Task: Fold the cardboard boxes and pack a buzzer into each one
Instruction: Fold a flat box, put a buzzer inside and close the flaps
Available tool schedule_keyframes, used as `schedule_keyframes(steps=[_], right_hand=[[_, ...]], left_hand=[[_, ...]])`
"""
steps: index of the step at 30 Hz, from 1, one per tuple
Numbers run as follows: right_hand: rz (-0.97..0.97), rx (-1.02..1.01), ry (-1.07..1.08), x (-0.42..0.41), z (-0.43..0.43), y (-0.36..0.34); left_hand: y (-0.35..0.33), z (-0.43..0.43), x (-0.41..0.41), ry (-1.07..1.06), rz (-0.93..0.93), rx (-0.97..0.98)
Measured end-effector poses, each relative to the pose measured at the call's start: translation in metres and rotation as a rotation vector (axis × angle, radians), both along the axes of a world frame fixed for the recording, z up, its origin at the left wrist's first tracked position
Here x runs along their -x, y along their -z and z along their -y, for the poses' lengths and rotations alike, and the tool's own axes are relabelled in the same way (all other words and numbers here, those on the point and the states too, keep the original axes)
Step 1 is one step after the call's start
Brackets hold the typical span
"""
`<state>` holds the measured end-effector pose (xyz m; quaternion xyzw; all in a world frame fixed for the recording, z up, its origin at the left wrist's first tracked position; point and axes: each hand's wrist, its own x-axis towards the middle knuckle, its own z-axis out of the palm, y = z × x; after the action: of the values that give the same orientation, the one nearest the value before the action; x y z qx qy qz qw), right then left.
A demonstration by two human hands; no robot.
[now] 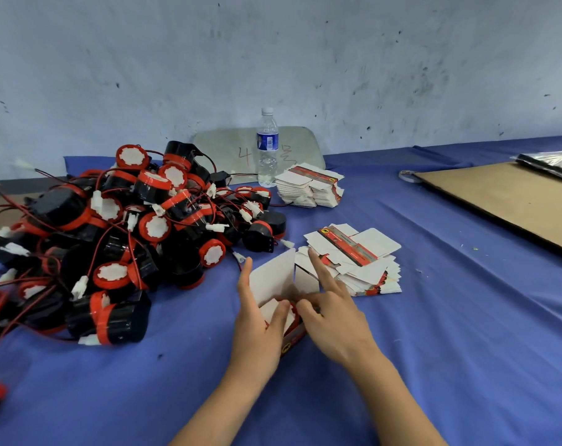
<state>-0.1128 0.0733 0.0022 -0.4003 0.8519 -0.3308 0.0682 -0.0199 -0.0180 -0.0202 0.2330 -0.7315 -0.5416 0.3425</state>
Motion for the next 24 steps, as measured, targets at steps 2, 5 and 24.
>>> schedule_keyframes(steps=[2, 5, 24], right_hand=[[0.011, 0.027, -0.059, 0.003, -0.001, 0.001], [0.060, 0.050, -0.206, 0.010, -0.005, 0.002], [0.364, 0.412, -0.247, -0.003, 0.003, 0.003]], left_hand=[[0.001, 0.002, 0.002, -0.019, 0.004, -0.038], [0.002, 0.004, 0.004, -0.058, -0.015, -0.099], [-0.002, 0.028, -0.002, -0.095, -0.028, -0.144]])
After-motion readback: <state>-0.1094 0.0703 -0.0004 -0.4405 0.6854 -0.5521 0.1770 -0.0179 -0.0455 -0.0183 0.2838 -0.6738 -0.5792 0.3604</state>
